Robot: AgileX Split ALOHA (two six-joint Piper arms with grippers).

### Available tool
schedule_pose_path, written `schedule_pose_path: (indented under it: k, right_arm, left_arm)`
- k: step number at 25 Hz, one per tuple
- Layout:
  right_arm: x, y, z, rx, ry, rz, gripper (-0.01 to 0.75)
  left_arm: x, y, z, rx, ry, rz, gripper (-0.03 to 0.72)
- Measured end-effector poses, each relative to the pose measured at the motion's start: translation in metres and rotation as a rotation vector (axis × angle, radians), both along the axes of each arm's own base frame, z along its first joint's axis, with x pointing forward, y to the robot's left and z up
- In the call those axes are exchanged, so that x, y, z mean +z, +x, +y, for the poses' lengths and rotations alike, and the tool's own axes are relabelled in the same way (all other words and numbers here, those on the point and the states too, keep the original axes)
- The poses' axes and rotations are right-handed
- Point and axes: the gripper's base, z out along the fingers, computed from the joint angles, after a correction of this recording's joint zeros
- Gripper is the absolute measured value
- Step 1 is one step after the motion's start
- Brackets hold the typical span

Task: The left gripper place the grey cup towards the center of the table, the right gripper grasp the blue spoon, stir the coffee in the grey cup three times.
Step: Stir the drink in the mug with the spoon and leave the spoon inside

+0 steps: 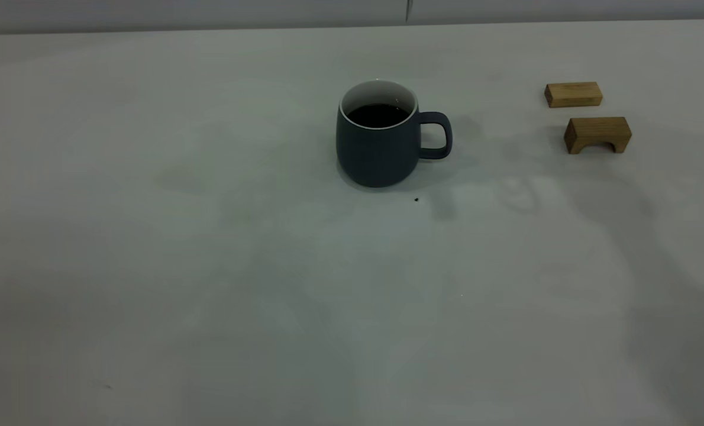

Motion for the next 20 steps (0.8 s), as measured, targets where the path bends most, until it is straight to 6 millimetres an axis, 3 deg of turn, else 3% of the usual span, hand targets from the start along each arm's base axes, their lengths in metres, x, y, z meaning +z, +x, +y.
schedule_pose_path:
  k: [5, 12, 20]
  right_arm:
    - [-0.005, 0.002, 0.003, -0.056, 0.050, 0.128, 0.133]
    - [-0.063, 0.019, 0.010, -0.170, 0.206, 0.229, 0.133]
    - [-0.103, 0.023, 0.012, -0.217, 0.245, 0.257, 0.133]
  left_arm:
    - [0.000, 0.000, 0.000, 0.000, 0.000, 0.000, 0.585]
    - [0.000, 0.000, 0.000, 0.000, 0.000, 0.000, 0.585]
    - [0.000, 0.000, 0.000, 0.000, 0.000, 0.000, 0.585]
